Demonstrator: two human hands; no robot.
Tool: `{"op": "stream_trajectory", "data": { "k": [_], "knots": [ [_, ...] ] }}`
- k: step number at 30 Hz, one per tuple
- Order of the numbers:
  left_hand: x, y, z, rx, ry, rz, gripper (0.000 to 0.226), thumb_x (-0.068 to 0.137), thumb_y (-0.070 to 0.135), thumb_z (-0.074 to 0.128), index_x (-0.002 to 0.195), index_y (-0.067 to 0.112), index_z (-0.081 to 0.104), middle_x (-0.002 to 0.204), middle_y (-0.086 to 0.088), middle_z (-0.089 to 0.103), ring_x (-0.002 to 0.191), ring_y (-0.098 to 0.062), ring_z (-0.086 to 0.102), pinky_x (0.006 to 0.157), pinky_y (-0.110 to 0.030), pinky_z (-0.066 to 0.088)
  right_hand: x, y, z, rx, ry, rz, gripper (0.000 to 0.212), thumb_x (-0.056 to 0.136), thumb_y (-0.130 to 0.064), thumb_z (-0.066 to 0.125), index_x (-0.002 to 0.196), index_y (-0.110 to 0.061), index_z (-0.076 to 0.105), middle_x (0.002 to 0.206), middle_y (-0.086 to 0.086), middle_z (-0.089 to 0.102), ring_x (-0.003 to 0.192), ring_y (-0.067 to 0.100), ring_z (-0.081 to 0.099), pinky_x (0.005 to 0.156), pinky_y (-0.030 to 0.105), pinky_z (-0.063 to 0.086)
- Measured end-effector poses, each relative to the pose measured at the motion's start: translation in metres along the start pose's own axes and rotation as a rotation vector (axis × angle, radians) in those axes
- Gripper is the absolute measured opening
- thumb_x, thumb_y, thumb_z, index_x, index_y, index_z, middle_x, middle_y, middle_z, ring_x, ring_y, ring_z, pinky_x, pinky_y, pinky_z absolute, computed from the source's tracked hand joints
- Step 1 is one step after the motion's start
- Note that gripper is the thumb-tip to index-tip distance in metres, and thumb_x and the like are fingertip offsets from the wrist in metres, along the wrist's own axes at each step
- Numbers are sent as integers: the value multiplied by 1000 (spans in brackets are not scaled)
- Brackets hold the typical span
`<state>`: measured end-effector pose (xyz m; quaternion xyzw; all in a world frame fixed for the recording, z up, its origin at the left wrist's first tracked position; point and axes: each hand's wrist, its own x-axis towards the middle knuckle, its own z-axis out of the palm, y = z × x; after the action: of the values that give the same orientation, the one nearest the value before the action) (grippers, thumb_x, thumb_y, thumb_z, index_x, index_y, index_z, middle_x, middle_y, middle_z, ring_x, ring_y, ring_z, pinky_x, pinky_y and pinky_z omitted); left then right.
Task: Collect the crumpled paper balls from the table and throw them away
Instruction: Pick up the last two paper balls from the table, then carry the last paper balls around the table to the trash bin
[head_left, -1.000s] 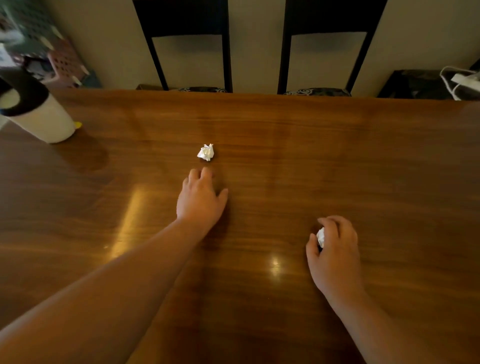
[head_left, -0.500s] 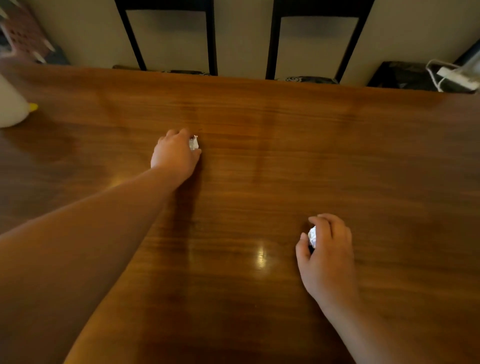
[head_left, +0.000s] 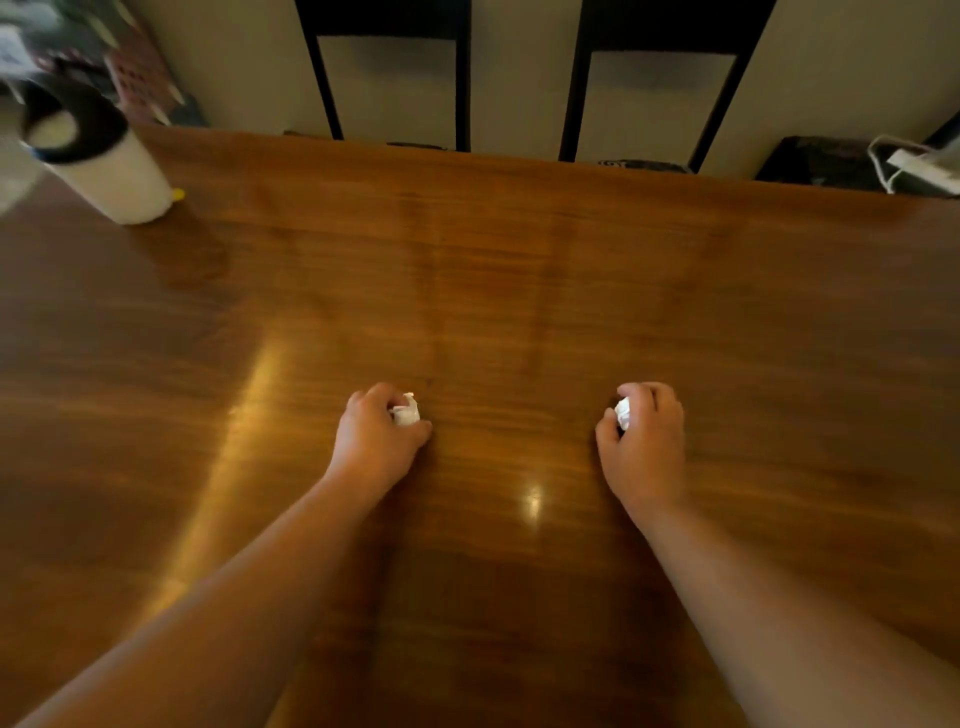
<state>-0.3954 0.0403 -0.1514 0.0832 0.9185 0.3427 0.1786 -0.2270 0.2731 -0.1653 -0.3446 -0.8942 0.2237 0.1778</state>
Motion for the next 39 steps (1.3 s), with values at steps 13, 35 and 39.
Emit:
{"op": "stream_trajectory", "data": {
  "k": [13, 35, 39],
  "knots": [
    [-226, -38, -4, -1264, -396, -534, 20, 72, 32, 78, 84, 18, 72, 78, -2, 68, 61, -11, 62, 45, -22, 48, -195, -8, -111, 1227, -543, 1158, 18, 93, -16, 56, 104, -6, 65, 92, 13, 65, 78, 21, 63, 60, 30, 51],
    [-683, -116, 6, -1716, 350, -825, 18, 84, 28, 58, 72, 15, 61, 65, -3, 63, 48, -11, 59, 35, -20, 44, -402, -36, -246, 828, -1348, 569, 26, 83, -24, 67, 103, -7, 69, 110, 21, 64, 89, 28, 68, 67, 34, 56],
    [-754, -158, 6, -1818, 615, -911, 24, 91, 28, 52, 72, 14, 58, 60, -3, 64, 44, -12, 59, 33, -19, 43, -442, -98, -212, 697, -1523, 346, 24, 90, -24, 62, 107, -8, 68, 114, 21, 63, 95, 29, 68, 70, 32, 57]
  ]
}}
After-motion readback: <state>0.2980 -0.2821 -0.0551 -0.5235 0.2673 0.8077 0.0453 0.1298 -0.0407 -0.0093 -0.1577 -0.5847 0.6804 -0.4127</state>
